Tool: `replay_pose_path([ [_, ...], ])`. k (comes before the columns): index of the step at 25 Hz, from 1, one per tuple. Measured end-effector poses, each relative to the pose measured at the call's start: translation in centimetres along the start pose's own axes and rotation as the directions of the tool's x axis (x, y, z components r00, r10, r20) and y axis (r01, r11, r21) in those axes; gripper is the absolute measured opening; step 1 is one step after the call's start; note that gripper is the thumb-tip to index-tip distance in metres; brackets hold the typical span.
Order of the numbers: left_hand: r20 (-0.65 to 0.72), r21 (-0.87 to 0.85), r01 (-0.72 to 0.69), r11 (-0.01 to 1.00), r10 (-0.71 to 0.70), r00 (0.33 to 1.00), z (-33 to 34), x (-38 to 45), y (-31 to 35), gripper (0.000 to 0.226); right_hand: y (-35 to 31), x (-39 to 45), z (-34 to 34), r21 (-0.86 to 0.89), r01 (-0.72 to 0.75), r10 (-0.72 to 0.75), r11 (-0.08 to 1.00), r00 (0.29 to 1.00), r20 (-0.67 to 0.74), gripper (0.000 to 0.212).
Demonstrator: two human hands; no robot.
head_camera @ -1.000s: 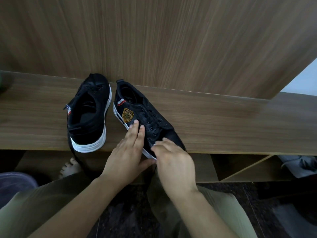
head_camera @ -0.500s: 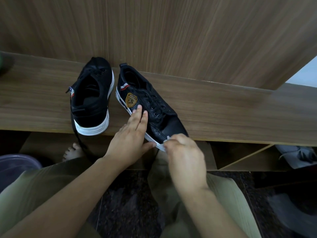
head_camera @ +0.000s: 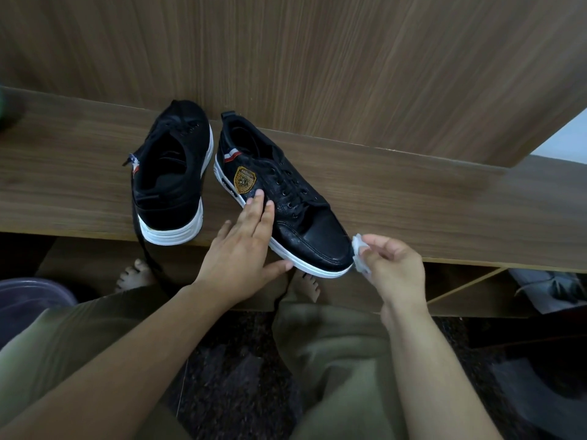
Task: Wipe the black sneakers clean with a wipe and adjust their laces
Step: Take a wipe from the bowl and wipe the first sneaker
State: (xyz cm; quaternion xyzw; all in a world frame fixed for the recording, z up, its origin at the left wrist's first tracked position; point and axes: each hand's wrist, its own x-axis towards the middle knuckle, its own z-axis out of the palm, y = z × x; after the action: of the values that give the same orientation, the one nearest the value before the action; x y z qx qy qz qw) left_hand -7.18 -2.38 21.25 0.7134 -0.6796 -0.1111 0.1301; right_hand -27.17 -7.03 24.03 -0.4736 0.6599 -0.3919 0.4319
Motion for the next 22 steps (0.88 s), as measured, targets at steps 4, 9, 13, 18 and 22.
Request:
replay_pose_path([
  [4,0.124,-0.24,0.039,0.97,-0.009,0.992,-1.1,0.2,-0.6,0.124,0.2,-1.7,1.0,-0.031,-0.036,0.039,0.999,0.996,0.08,0.011],
  [9,0.17,-0.459,0.114,0.881,-0.039,0.985,-2.4,0.0,-1.2,0.125,-0.5,-2.9,2.9,-0.066,0.04,-0.027,0.997,0.984,0.177,0.017],
  [13,0.15,-0.201,0.016,0.979,0.015,0.989,-1.0,-1.4,0.0,0.136,-0.4,-3.2,4.2,0.134,-0.108,0.097,0.985,0.991,0.086,0.015],
  [18,0.165,-0.199,0.002,0.98,0.031,0.986,-1.3,-1.0,-0.6,0.133,1.5,-7.8,3.9,0.079,-0.064,0.06,0.995,0.997,0.052,0.018],
  [22,0.184,-0.258,0.002,0.966,0.047,0.982,-1.6,-1.0,-0.7,0.132,-0.2,-3.6,5.3,0.246,-0.178,0.173,0.953,0.984,0.043,0.021],
])
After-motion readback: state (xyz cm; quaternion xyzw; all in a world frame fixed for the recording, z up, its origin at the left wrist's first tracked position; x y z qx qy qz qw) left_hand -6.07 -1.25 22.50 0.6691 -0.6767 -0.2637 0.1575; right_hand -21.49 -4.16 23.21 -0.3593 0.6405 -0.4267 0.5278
